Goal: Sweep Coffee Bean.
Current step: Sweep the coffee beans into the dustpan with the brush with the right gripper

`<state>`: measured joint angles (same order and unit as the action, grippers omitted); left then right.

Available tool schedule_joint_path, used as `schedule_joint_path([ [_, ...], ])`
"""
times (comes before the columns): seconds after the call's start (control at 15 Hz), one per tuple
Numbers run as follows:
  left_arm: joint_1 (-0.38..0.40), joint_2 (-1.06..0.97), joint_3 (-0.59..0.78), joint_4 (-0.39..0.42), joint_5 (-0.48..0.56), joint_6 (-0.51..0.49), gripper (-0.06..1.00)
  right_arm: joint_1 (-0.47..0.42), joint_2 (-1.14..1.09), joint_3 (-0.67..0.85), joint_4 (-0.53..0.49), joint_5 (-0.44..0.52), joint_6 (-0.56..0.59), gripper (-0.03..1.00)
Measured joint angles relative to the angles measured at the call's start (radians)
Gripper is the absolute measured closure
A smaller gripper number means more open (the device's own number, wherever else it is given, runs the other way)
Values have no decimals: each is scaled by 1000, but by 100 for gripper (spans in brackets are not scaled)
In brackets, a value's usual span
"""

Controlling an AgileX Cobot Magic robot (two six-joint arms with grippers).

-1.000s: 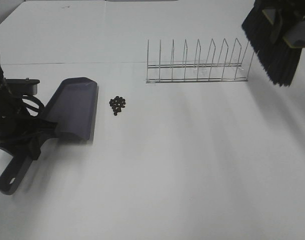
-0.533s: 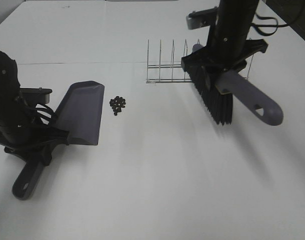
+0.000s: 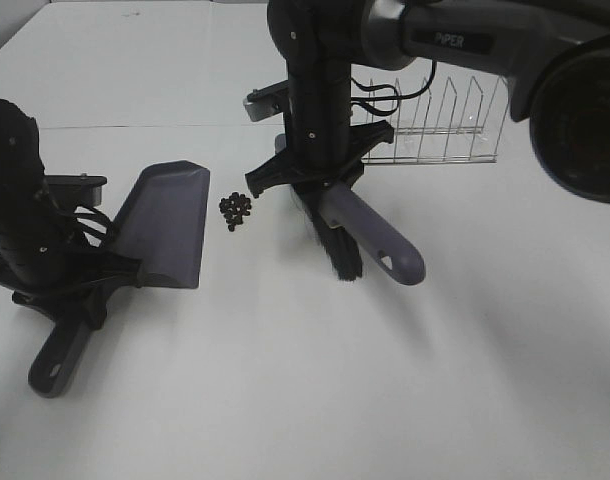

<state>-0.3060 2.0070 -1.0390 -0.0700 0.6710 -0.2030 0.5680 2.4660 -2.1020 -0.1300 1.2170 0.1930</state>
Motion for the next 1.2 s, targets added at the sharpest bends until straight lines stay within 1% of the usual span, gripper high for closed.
schedule_joint_path([
  [0.13,0,0,0,-2,0,0,69,3,53,-97,68,4,-16,71],
  [0.33,0,0,0,-5,-3,0,69,9,113,-198,175,9,-24,71],
  [0.47,0,0,0,-11,-6,0,69,28,134,-228,190,8,-39,71],
  [0.6,0,0,0,-13,-6,0,69,68,152,-242,215,1,-50,71],
  [0.73,0,0,0,-17,-6,0,69,101,154,-255,257,0,-75,71],
  [0.87,0,0,0,-18,-6,0,69,116,155,-293,308,5,-94,71],
  [1.0,0,0,0,-18,-6,0,69,119,158,-348,316,13,-96,71],
  [1.07,0,0,0,-19,-6,0,69,121,156,-365,292,13,-93,71],
  [1.2,0,0,0,-19,-6,0,69,121,129,-371,179,15,-89,71],
])
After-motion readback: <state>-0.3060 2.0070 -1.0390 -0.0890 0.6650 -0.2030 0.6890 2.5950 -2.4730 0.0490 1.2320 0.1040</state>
